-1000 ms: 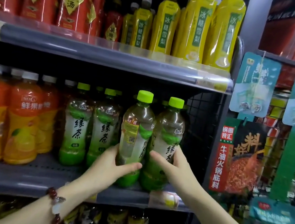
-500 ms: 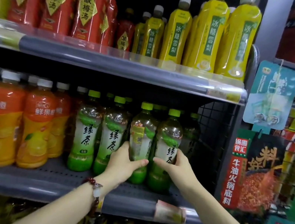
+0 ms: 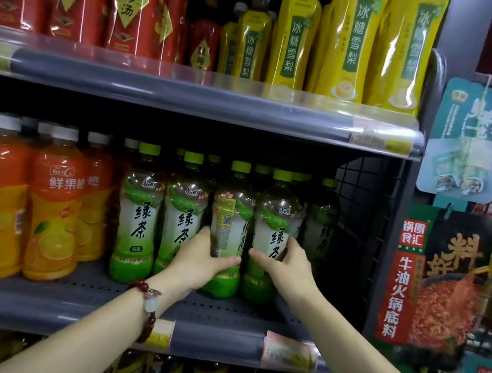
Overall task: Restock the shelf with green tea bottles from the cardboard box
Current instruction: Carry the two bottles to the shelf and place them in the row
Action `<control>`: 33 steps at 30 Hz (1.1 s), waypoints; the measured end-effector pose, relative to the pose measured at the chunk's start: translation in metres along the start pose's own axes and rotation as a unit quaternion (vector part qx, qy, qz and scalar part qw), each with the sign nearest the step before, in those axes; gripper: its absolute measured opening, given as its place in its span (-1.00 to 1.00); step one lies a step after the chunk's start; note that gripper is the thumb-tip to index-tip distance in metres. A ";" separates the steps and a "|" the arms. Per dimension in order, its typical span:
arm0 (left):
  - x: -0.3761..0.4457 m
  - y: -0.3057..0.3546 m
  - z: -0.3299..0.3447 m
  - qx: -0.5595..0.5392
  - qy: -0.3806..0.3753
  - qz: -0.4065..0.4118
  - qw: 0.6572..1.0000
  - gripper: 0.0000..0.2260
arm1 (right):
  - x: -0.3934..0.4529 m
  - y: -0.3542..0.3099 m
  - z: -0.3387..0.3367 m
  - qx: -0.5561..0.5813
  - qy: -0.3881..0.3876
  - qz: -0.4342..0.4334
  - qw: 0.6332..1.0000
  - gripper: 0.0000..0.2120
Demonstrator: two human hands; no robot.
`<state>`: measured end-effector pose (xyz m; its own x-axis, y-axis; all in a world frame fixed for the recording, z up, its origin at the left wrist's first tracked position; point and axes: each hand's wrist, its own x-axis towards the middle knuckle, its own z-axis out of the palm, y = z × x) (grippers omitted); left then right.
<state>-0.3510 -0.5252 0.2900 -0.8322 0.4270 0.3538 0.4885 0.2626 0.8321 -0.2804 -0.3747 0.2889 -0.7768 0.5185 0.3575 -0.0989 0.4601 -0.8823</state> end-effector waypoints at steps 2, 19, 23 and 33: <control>-0.001 -0.003 -0.001 -0.001 0.002 0.007 1.000 -0.51 | -0.002 0.000 0.000 0.012 0.002 0.010 1.000 -0.47; -0.013 0.006 0.002 0.150 -0.004 -0.017 0.989 -0.57 | -0.027 -0.005 -0.004 -0.105 0.038 -0.015 0.994 -0.37; -0.020 0.013 -0.001 0.244 0.023 -0.004 0.970 -0.75 | -0.032 -0.007 -0.011 -0.133 0.031 -0.028 0.990 -0.40; -0.057 0.038 0.001 0.292 0.066 0.089 0.950 -0.66 | -0.048 -0.011 -0.038 -0.216 -0.014 -0.089 0.972 -0.58</control>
<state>-0.2851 -0.5383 0.3007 -0.7293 0.4079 0.5493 0.6550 0.6481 0.3884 -0.2183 -0.3775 0.2926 -0.7880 0.3869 0.4789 0.0329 0.8032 -0.5948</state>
